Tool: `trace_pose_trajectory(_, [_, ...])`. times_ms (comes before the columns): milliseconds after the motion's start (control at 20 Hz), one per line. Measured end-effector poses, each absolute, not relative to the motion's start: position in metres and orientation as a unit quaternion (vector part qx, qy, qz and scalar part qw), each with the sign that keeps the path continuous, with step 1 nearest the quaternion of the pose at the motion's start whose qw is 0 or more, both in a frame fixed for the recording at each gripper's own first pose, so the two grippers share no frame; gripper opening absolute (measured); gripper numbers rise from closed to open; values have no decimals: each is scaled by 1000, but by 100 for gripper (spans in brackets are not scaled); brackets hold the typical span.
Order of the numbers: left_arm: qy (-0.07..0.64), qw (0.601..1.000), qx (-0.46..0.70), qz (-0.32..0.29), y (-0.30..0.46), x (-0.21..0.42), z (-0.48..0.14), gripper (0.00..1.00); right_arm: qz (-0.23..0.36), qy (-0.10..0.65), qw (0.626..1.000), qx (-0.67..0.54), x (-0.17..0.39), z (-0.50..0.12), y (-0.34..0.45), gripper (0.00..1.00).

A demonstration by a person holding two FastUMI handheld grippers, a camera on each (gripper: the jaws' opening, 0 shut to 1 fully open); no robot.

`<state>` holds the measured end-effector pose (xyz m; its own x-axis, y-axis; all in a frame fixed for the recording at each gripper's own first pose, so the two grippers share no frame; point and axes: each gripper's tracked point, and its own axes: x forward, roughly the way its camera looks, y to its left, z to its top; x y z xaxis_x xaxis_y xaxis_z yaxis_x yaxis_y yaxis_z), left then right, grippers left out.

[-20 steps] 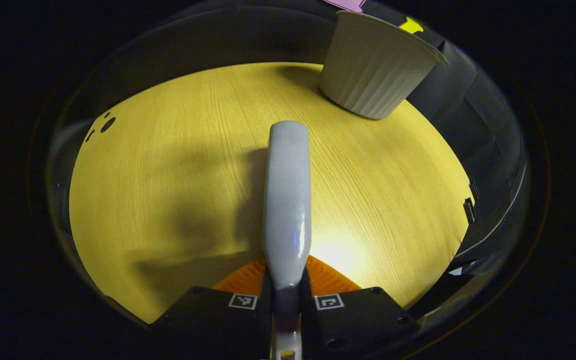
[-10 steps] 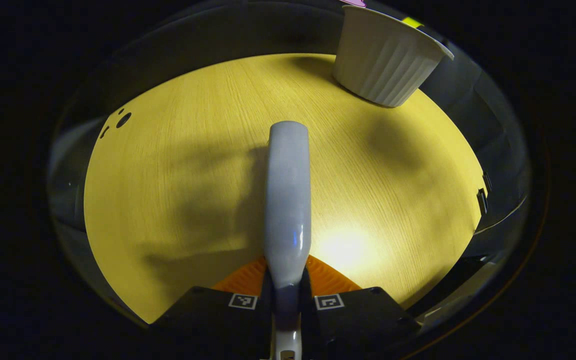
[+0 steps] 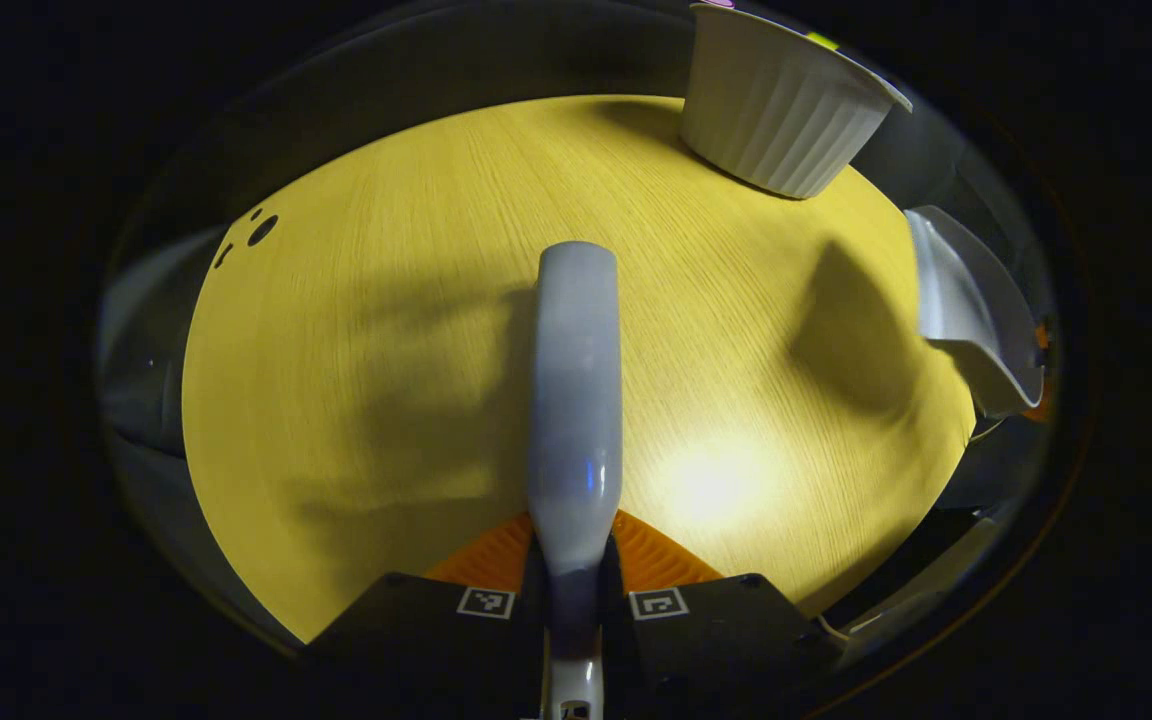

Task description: Pick up the small broom and dustpan from the desktop, sweep the trash into the dustpan with the broom, and then empty the trash into the garbage bin.

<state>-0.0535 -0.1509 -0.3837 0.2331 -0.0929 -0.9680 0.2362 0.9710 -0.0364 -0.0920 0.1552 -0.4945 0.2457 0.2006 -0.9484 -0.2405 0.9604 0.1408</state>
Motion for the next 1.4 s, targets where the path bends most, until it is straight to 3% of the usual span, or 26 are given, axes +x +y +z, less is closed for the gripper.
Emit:
trace_pose_trajectory(50, [610,784,60,-103,-151,-54,-383,27,139,596,791,-7,-87,-505,160,42])
trace_pose_trajectory(150, [610,784,58,-100,-152,-53,-383,31,131,596,792,-6,-78,-525,164,37])
trace_pose_trajectory(200, [610,784,57,-99,-152,-53,-382,27,129,597,792,-14,-74,-532,164,37])
trace_pose_trajectory(500, [608,785,63,-97,-151,-53,-382,31,134,592,794,-43,-65,-554,171,37])
trace_pose_trajectory(550, [608,785,65,-97,-150,-53,-382,27,131,590,796,-43,-63,-556,172,37])
trace_pose_trajectory(750, [607,786,72,-92,-148,-53,-383,31,127,596,792,-42,-62,-563,176,37])
trace_pose_trajectory(1000, [610,783,81,-89,-146,-54,-382,26,122,596,792,-37,-62,-566,177,38])
trace_pose_trajectory(1100, [612,782,83,-87,-145,-54,-383,30,120,598,792,-35,-62,-566,178,43])
trace_pose_trajectory(1250, [612,781,83,-94,-147,-55,-381,33,122,599,791,-25,-63,-564,181,34])
trace_pose_trajectory(1350, [607,784,84,-97,-147,-54,-381,31,121,598,792,-15,-63,-558,180,43])
trace_pose_trajectory(1400, [605,786,85,-97,-147,-54,-380,43,118,598,792,-9,-63,-557,180,45])
